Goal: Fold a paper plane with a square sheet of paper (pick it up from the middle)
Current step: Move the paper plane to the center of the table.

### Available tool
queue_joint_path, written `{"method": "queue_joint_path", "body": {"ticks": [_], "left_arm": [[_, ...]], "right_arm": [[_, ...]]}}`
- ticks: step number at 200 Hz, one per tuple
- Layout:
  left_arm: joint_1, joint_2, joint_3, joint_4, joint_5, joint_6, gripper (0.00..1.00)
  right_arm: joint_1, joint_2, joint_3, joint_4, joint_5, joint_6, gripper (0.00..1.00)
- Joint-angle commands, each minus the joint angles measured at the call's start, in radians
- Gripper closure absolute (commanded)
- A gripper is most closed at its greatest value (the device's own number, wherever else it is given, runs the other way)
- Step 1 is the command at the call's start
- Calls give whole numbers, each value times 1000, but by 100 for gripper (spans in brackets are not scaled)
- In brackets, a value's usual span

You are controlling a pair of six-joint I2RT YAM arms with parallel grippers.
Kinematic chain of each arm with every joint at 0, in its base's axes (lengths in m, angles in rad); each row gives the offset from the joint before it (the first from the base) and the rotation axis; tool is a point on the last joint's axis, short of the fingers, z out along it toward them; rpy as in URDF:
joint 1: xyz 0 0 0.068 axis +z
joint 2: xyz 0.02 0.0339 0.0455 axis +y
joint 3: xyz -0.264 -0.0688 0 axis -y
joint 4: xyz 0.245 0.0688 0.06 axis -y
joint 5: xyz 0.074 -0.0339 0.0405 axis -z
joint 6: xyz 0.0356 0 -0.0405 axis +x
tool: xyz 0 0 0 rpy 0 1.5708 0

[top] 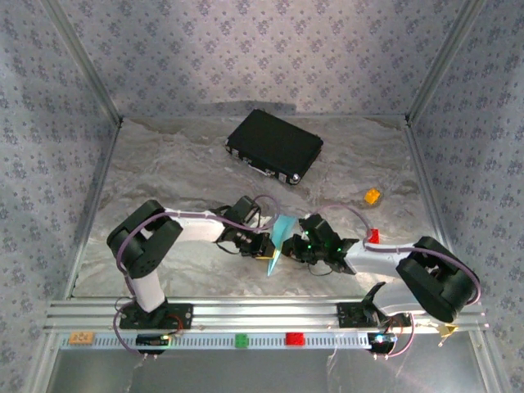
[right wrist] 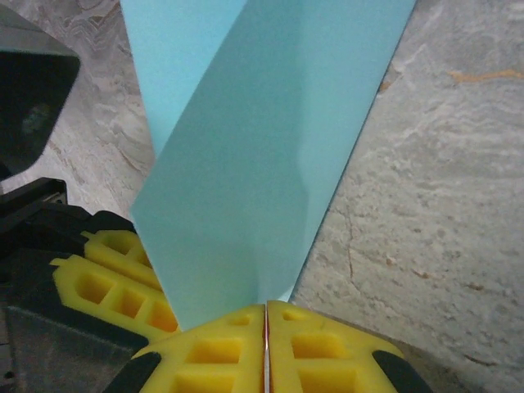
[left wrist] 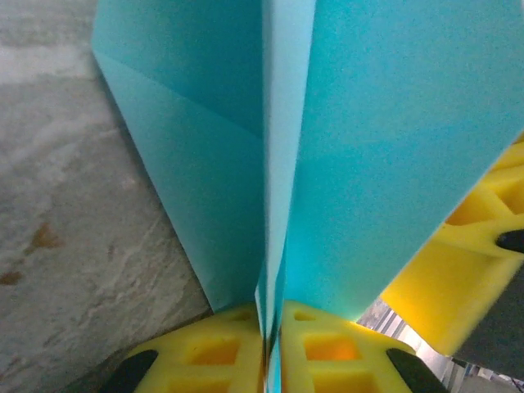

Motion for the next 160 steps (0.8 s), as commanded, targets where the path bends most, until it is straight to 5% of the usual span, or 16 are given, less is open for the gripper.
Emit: {"method": "queue_joint_path", "body": {"ticks": [1,103,160], "left_arm": [[-12,-62,27,-28,-33,5,92],[-74,-278,53,-385,-614,-44,96],[-77,-291,43,-456,-701,-81,96]], "right_arm": [[5,-39,-14,-28,25,8,90],[7,-176,-12,-147,110,23,89],[13,-174,0,-144,108,22,89]]}}
